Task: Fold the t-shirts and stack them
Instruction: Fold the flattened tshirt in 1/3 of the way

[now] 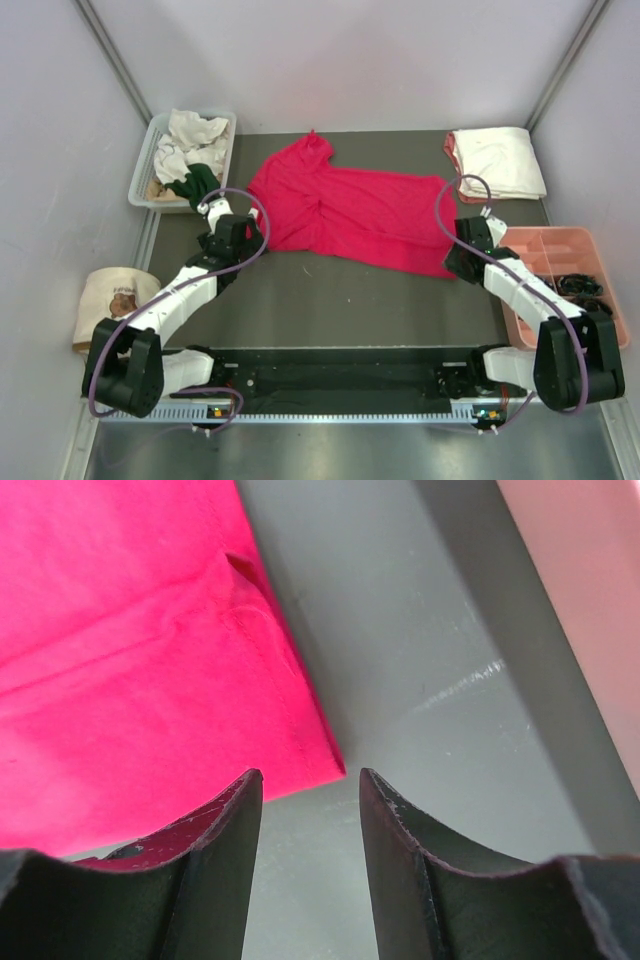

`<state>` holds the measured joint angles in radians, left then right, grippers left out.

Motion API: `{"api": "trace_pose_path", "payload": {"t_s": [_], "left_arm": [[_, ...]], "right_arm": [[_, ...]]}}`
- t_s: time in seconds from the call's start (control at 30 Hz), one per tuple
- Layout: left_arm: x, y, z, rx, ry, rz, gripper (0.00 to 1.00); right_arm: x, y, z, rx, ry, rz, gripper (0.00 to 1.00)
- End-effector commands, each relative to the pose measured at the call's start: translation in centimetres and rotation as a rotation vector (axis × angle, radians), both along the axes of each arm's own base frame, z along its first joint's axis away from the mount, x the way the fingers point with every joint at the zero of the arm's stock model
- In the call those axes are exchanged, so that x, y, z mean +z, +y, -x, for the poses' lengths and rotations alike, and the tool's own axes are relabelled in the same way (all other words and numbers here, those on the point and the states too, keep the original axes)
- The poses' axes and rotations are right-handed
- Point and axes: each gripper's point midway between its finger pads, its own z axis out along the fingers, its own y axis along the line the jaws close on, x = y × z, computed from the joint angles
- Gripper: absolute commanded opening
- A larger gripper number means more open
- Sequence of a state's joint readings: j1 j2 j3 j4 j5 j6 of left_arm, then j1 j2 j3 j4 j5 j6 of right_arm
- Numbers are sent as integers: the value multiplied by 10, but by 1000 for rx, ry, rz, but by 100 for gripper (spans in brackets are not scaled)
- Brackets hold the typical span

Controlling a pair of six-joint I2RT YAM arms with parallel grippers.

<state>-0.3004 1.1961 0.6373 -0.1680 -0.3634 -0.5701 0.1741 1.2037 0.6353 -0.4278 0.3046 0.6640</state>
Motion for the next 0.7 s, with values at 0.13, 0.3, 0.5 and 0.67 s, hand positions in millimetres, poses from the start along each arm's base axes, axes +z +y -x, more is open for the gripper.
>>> {"api": "trace_pose_path", "payload": {"t_s": [0.13,0.3,0.5,0.67], "left_arm": [[7,3,-6,15,-44,9,99],[6,4,-5,17,-43,12,99],[7,4,-6,17,-45,14,99],[7,6,-5,20,-44,11,99]], "right_arm": [[-3,0,-10,-11,-24,-7,44],[-8,1,-7,-7,-8,-12,44],[-14,1,-7,-8,6,-14,44],[-16,2,-6,-8,16,-15,44]]}}
